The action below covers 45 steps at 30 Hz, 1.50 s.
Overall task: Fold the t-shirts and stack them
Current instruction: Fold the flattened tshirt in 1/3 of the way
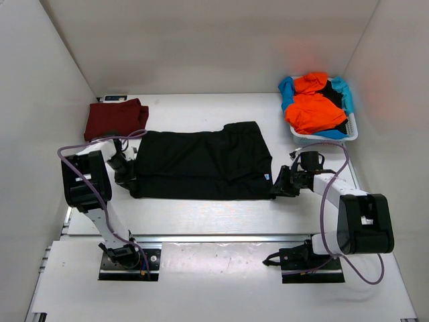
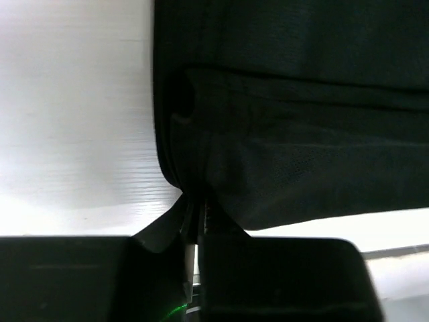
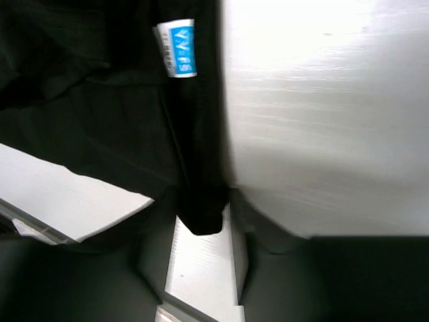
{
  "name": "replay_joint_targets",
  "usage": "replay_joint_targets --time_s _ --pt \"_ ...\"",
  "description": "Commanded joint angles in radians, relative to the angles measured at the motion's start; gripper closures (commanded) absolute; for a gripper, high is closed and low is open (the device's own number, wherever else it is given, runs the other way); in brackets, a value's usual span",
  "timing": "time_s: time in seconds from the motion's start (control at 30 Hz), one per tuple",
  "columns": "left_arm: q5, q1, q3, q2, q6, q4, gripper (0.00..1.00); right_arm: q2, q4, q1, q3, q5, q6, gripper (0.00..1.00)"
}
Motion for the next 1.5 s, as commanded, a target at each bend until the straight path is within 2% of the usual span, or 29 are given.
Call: replay_joint_targets --time_s 0.0,0.03,0.07,0.1,0.17,0.3,0.4,0.6,0.73,0.8,0.83,0.87,0.9,0.97,1.0,1.03,1.1,1.17,1.2,1.27,1.37,1.47 --pt "0.081 -0.014 -0.020 0.051 0.012 0.036 0.91 0.030 0.054 -0.019 -0.008 -0.049 0.018 0.73" --pt "0.078 -0.014 -0.026 0.047 0.016 0.036 0.96 0.035 0.051 -0.007 -0.003 -0.055 0.017 0.75" --pt "0.085 -0.013 -0.029 0.043 0.015 0.036 0.98 0.047 0.053 0.001 -0.003 -0.051 0.015 0.80" --pt "0.076 -0.008 -0.035 0.034 0.018 0.033 1.00 0.047 0.053 0.005 -0.005 -0.048 0.014 0.91" --pt "0.067 -0.011 -0.050 0.021 0.021 0.033 1.00 0.042 0.033 0.012 -0.002 -0.026 0.021 1.00" --pt "0.001 0.004 -0.073 -0.023 0.038 -0.010 1.00 -0.048 -0.034 -0.068 -0.022 0.034 0.018 1.00" --pt "-0.053 0.023 -0.088 -0.077 0.064 -0.052 1.00 -0.163 -0.163 -0.131 -0.035 0.083 -0.001 1.00" --pt "-0.120 -0.029 -0.145 -0.173 0.101 -0.102 1.00 -0.257 -0.280 0.010 -0.022 0.195 0.044 1.00" --pt "-0.131 -0.039 -0.173 -0.216 0.102 -0.113 0.92 -0.243 -0.378 -0.044 0.021 0.218 0.070 1.00" --pt "-0.166 -0.055 -0.185 -0.229 0.101 -0.112 0.79 -0.238 -0.433 -0.044 0.070 0.248 0.084 0.87" --pt "-0.171 -0.062 -0.193 -0.238 0.099 -0.116 0.76 -0.235 -0.452 -0.071 0.075 0.258 0.093 0.70" --pt "-0.177 -0.062 -0.202 -0.242 0.102 -0.112 0.65 -0.237 -0.465 -0.077 0.086 0.264 0.095 0.59" --pt "-0.182 -0.060 -0.207 -0.249 0.101 -0.113 0.56 -0.245 -0.476 -0.080 0.107 0.268 0.087 0.56" --pt "-0.185 -0.059 -0.213 -0.267 0.090 -0.118 0.45 -0.275 -0.469 -0.052 0.138 0.299 0.095 0.49" --pt "-0.204 -0.060 -0.208 -0.285 0.096 -0.125 0.43 -0.281 -0.470 -0.050 0.173 0.325 0.098 0.49" --pt "-0.212 -0.056 -0.204 -0.295 0.082 -0.129 0.41 -0.281 -0.452 -0.003 0.219 0.333 0.101 0.52" --pt "-0.270 -0.069 -0.176 -0.348 0.072 -0.135 0.39 -0.260 -0.441 0.069 0.288 0.342 0.084 0.64" --pt "-0.341 -0.086 -0.141 -0.391 0.059 -0.138 0.39 -0.199 -0.435 0.166 0.353 0.363 0.078 0.82" --pt "-0.381 -0.097 -0.118 -0.408 0.061 -0.132 0.40 -0.188 -0.443 0.230 0.376 0.364 0.071 0.85" --pt "-0.440 -0.105 -0.093 -0.439 0.070 -0.095 0.42 -0.090 -0.450 0.339 0.403 0.338 0.061 0.99" --pt "-0.450 -0.115 -0.061 -0.466 0.102 -0.047 0.47 0.037 -0.479 0.424 0.426 0.302 0.025 1.00" --pt "-0.358 -0.233 -0.026 -0.479 0.167 -0.049 0.48 0.131 -0.505 0.473 0.445 0.270 0.009 1.00"
